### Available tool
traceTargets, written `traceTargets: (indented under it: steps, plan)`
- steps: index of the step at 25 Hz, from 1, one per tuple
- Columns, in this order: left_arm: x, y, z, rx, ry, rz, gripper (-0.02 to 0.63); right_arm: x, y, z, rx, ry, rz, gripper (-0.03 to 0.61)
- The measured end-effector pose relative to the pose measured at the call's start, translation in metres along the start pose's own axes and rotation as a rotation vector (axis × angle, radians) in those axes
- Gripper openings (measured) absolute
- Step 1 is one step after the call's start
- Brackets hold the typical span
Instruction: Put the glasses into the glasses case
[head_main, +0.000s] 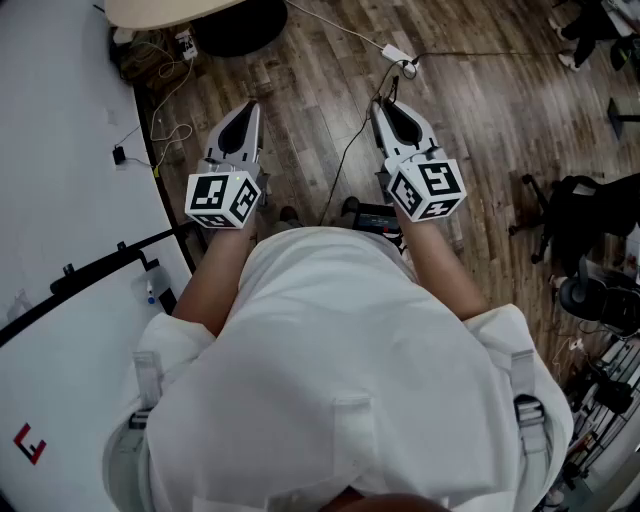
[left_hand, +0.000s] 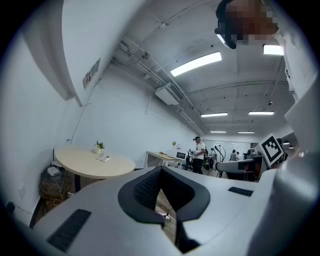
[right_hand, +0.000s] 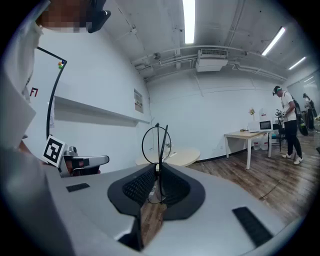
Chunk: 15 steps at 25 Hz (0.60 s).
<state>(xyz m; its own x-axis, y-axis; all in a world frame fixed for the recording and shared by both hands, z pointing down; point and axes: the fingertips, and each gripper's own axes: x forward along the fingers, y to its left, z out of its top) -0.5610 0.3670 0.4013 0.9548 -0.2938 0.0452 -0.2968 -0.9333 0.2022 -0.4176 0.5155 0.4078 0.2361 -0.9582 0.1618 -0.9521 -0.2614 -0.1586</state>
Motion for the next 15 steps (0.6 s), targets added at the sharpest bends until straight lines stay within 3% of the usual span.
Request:
traceTargets:
  steps: [6, 15]
  plan:
    - [0.001, -0.003, -0.004, -0.031, 0.013, 0.011, 0.012, -0.008, -0.01, -0.001, 0.014, -0.001, -0.01, 0.052]
    - [0.02, -0.037, 0.004, -0.004, -0.007, -0.059, 0.012, -0.019, -0.045, -0.002, 0.048, -0.009, -0.009, 0.053]
